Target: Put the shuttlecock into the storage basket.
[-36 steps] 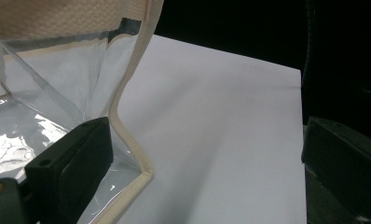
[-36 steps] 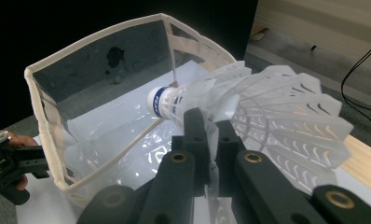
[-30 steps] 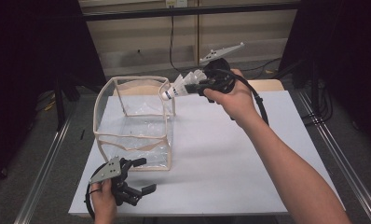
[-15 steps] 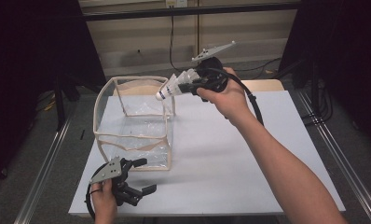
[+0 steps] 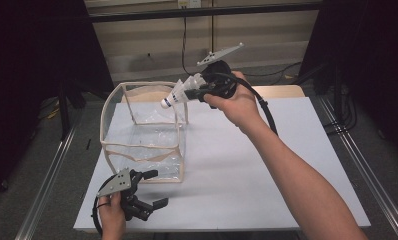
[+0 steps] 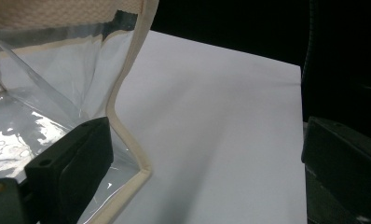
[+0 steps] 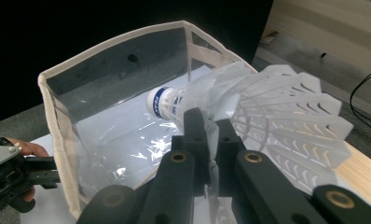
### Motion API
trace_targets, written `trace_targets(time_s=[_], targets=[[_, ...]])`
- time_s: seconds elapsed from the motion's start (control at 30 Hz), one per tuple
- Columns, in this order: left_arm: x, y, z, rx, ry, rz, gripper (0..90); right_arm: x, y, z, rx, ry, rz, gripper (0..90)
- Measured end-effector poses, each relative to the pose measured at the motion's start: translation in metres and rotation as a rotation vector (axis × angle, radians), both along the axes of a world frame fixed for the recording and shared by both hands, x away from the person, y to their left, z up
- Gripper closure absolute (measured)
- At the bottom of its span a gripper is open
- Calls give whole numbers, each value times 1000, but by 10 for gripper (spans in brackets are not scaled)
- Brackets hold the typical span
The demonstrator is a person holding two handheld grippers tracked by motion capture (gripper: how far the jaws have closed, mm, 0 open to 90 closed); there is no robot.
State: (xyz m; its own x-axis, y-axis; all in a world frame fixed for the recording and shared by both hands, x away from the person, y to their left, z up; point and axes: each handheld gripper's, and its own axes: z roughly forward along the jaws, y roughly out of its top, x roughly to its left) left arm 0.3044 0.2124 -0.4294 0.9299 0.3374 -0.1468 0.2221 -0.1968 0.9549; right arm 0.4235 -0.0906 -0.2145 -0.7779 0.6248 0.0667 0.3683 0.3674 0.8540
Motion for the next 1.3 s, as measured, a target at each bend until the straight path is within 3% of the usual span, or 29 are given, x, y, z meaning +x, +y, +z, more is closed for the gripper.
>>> trace_targets(time_s=[0.7,1.3], targets=[[0,-1,0,-1,1,-2,22,2,20,3,-11,-4,29,878],[0,0,-1,-5,5,0,22,6,41,-7,-30,4,60,879]])
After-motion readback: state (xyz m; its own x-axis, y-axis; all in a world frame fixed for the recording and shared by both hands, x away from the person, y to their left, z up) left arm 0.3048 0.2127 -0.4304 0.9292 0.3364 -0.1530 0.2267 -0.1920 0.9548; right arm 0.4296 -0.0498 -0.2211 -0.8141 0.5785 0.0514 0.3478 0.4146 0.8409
